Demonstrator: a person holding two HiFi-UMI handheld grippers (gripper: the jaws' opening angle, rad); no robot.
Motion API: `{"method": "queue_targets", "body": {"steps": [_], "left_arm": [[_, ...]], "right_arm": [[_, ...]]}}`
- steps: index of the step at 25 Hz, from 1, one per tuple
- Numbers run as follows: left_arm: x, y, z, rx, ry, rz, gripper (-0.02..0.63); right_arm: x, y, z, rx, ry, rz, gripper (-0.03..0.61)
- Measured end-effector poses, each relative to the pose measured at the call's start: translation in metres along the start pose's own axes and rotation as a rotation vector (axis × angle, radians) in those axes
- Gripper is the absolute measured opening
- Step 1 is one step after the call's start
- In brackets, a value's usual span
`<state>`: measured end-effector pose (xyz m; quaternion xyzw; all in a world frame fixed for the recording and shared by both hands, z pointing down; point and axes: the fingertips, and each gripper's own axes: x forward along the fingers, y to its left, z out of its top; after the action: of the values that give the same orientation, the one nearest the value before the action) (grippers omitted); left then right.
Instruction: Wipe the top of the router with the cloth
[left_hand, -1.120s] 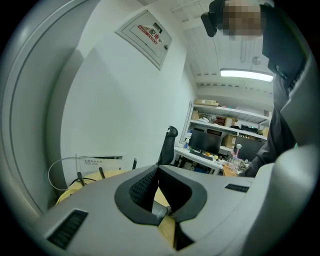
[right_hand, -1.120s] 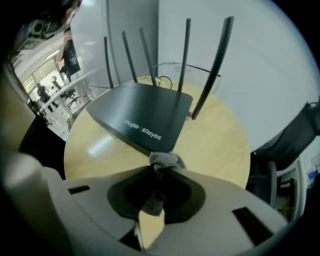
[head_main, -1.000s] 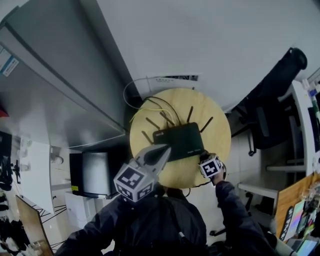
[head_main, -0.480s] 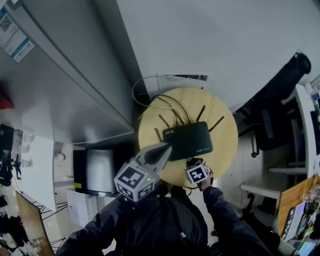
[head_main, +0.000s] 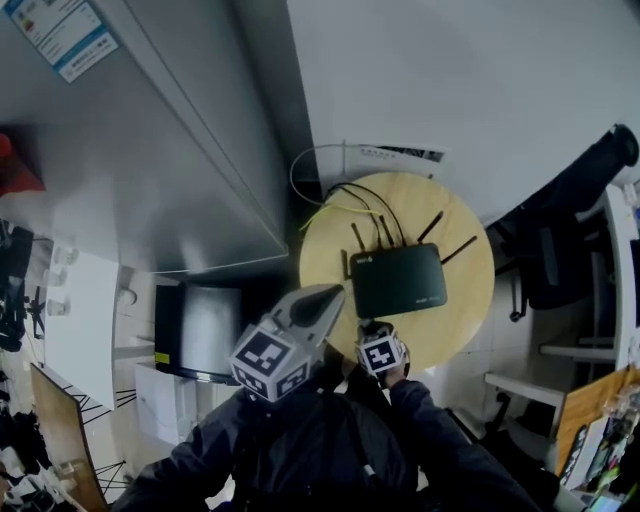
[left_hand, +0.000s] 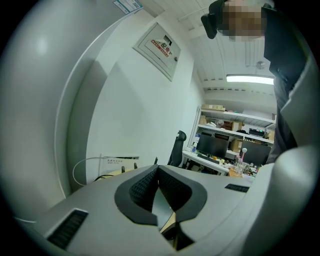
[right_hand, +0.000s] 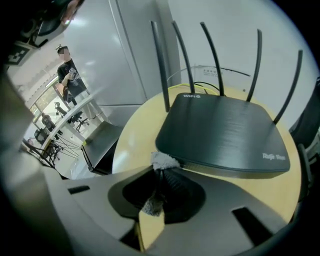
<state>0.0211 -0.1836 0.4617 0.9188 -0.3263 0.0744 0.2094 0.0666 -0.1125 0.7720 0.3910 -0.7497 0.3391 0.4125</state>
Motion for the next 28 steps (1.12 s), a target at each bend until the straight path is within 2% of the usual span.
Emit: {"method": "queue_targets", "body": {"steps": [3,5,8,14,21,24,28], "left_arm": [[-0.006,0.005,0.000,-0.004,-0.006,0.002,0.002],[-0.009,0.008,0.002,-0.006,-0.011,0.001,0.002],[-0.013,0.011,0.003,-0.006,-0.017,0.000,0.002],[-0.023,0.020,0.007,0.008,-0.018,0.008,0.002],[-0.036,0.038,0.003,0.003,0.013,0.046,0.002],[-0.037,0.040,0.006,0.006,-0.003,0.044,0.002],[-0.036,0.038,0.003,0.006,0.014,0.041,0.002]], "right_arm": [[0.004,0.017,0.003,-0.014,-0.001,0.013,0.072],[0.003,0.028,0.013,0.017,-0.038,0.024,0.072],[-0.001,0.035,0.040,0.174,-0.129,0.020,0.072],[0.014,0.025,0.071,0.640,-0.182,-0.008,0.072],[0.022,0.007,0.089,0.841,-0.224,-0.104,0.072],[0.026,-0.001,0.085,0.946,-0.236,-0.115,0.072],[0.027,-0.004,0.086,1.025,-0.258,-0.120,0.072]]}}
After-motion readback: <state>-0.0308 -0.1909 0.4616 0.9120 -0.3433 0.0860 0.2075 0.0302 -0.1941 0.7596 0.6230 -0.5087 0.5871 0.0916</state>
